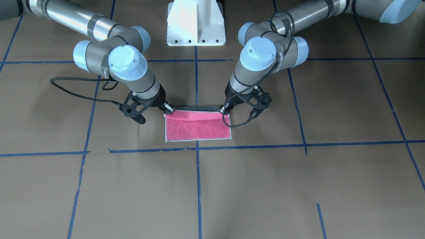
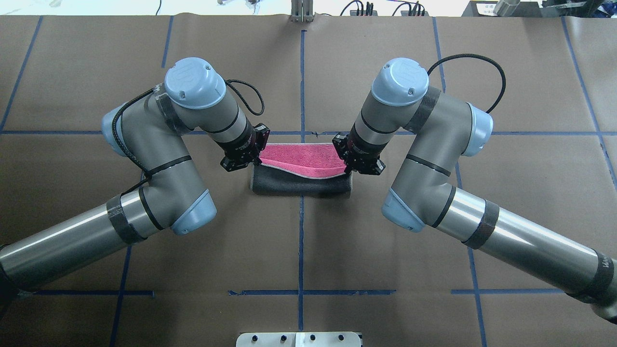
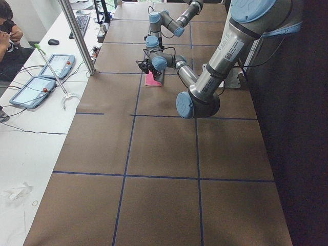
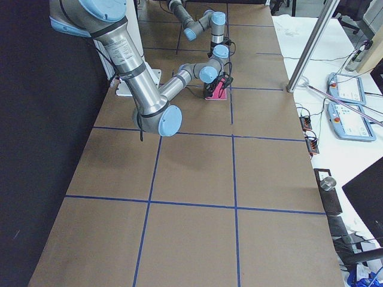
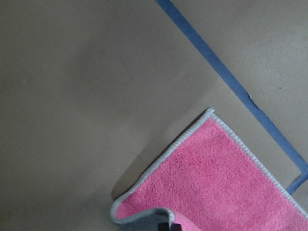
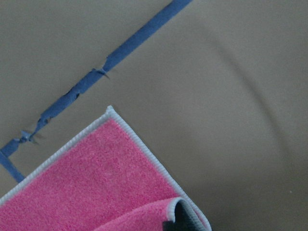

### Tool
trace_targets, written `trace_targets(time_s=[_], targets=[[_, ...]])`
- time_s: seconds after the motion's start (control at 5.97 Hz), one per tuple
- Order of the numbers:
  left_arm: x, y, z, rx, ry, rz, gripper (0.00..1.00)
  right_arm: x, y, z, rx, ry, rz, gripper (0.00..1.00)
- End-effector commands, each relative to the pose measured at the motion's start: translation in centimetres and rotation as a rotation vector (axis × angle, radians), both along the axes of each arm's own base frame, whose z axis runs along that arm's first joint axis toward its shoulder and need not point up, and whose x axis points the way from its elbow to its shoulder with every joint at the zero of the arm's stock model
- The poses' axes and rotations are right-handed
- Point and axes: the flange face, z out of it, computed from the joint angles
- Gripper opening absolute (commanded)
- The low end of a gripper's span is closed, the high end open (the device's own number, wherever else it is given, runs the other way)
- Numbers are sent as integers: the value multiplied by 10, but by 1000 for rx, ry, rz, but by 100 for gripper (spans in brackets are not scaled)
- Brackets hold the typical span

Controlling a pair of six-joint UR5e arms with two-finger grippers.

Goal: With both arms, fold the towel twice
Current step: 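Lay the held edge onto the far edge with both grippers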

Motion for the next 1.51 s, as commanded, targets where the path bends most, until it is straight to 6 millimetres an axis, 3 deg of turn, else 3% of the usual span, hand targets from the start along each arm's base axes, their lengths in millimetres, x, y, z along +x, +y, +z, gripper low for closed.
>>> trace_targets(time_s=[0.0,0.5,0.84,1.01,1.17,1.34], targets=[[-2,-16,4,-7,1,-24,0,5,-16,0,-7,6,18,0],[2,-28,18,-23,15,-51,0,-5,-28,10,-20,24,20,0],[6,-31,16,-25,13,-53,0,-7,-32,18,-26,31,23,0],[5,-31,14,-13,20,-48,24,-7,-32,17,-22,30,23,55],[2,-33,15,6,34,-52,99,-6,-33,19,18,5,27,100],[-7,-42,15,8,33,-67,100,-8,-36,24,62,-3,23,100]])
